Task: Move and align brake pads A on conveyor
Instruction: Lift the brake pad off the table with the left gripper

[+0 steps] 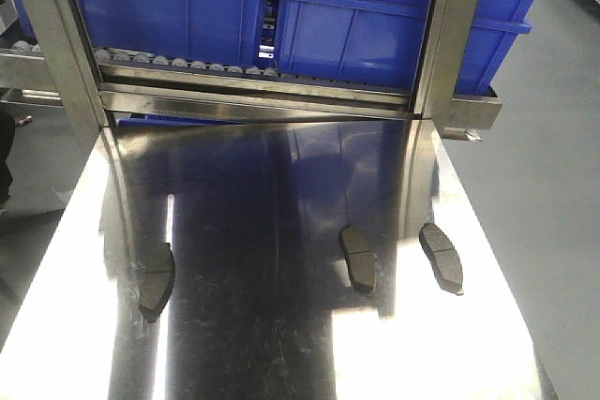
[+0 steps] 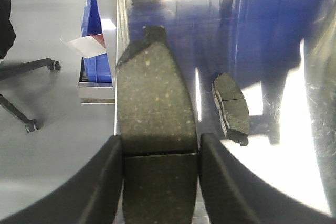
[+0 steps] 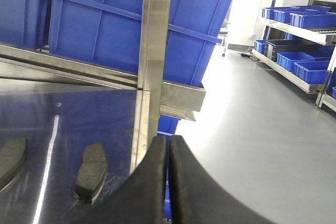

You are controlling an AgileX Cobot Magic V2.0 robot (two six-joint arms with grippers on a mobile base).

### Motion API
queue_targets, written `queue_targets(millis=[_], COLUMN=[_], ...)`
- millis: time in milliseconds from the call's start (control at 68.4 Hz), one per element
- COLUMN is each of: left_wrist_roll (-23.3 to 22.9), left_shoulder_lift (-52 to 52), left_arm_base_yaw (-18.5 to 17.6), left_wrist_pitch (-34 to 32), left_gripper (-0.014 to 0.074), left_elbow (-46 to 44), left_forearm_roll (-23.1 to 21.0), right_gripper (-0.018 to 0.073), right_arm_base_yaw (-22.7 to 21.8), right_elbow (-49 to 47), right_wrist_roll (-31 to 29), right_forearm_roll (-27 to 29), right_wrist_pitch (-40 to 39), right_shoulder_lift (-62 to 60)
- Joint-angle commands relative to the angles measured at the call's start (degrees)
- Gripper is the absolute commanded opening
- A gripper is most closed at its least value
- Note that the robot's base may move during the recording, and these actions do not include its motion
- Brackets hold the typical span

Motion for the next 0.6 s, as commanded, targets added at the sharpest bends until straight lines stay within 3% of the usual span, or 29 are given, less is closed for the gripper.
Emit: queue_targets(millis=[0,380,585], left_wrist_roll=[-0.2,-0.2,-0.2], left_shoulder_lift=[0.0,0.0,0.0], left_arm_base_yaw=[-0.3,-0.3,-0.3], left_wrist_pitch=[-5.0,-5.0,-5.0], left_gripper=[-0.0006,-0.0006,-0.0006], left_elbow=[-1.8,-1.8,-1.8], left_forearm_roll=[-0.4,-0.4,-0.4], right_gripper=[-0.0008,-0.0008,-0.0008], right_arm_base_yaw=[-0.2,-0.2,-0.2], right_elbow=[0.5,0.4,-1.0], right_wrist_roll=[-0.3,-0.3,4.0], right_forearm_roll=[-0.3,-0.3,2.9], right_wrist_pitch=[-3.9,-4.5,-6.8], right_shoulder_lift=[-0.5,-0.5,-0.5])
